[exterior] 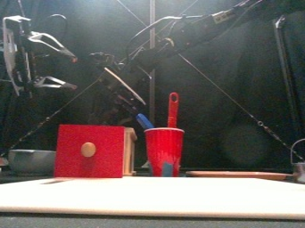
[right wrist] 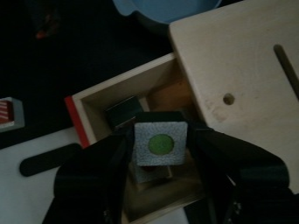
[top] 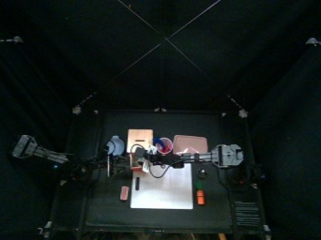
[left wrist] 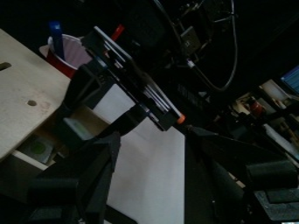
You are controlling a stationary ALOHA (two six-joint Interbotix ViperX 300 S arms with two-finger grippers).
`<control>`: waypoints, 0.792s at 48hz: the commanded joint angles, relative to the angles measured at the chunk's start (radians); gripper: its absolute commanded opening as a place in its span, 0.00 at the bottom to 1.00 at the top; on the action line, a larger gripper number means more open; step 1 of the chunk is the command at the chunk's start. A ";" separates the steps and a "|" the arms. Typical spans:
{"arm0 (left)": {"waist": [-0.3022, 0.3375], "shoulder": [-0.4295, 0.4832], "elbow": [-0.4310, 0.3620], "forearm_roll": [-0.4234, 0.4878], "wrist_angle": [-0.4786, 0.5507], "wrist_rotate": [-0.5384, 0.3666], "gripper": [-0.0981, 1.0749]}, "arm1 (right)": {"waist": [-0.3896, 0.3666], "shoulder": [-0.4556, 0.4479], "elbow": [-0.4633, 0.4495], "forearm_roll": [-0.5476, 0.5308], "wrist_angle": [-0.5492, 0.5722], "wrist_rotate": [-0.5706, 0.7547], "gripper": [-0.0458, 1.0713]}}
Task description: Place cut sushi roll in open drawer
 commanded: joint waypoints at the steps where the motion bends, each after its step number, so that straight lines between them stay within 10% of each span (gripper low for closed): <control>1: 0.000 0.002 -0.012 0.006 -0.003 0.003 0.89 | -0.011 -0.029 -0.031 -0.003 -0.006 -0.005 0.84; 38: 0.002 0.002 -0.011 0.006 0.021 0.003 0.89 | 0.092 -0.230 0.179 -0.037 -0.003 0.009 0.89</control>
